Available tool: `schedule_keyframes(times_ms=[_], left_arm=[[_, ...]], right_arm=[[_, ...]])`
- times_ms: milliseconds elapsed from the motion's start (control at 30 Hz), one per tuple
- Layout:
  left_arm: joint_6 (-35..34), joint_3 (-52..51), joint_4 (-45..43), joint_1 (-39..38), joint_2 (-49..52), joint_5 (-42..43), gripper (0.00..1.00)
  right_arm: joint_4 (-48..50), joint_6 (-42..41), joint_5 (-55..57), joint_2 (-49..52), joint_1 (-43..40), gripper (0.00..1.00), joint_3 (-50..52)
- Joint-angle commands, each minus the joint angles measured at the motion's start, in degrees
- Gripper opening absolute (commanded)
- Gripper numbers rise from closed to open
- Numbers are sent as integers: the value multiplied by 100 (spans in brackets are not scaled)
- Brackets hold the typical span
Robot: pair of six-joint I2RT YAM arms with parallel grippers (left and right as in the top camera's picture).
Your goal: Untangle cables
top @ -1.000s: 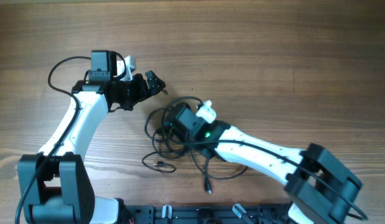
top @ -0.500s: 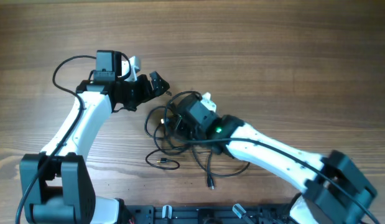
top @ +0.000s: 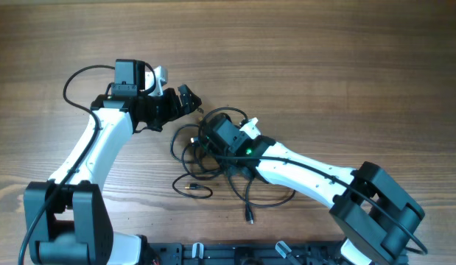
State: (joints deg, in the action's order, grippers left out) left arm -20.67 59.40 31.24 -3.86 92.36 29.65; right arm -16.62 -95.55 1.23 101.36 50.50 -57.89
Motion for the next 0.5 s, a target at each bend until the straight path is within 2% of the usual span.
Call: schedule_keyframes(times_ms=[0,67,133,167,300,400,467], left_arm=[[94,-26,-22,-17,-74,-59,100],[92,-26,-24,-17,-74,-59,100],[92,-26,-37,-17,-74,-59,100],[92,-26,-37,-17,-74,-59,100],[94,-26,-37,-17,-74,-59,100],[92,-26,-39,-17,-74,-59,100],[92,-26,-39,-17,-74,-59,100]], right_arm=[[4,-46,-411,35,-63,4,-50],[-46,-44,-345,-33,-162,5,-50],[-28,-44,-293,-33,-247,14,-50],[-2,-44,-302,-33,-260,15,-50],[192,-42,-717,-63,-264,7,-50],[208,70,-686,-245,-267,9,-50],[201,120,-549,-361,-269,14,-50]])
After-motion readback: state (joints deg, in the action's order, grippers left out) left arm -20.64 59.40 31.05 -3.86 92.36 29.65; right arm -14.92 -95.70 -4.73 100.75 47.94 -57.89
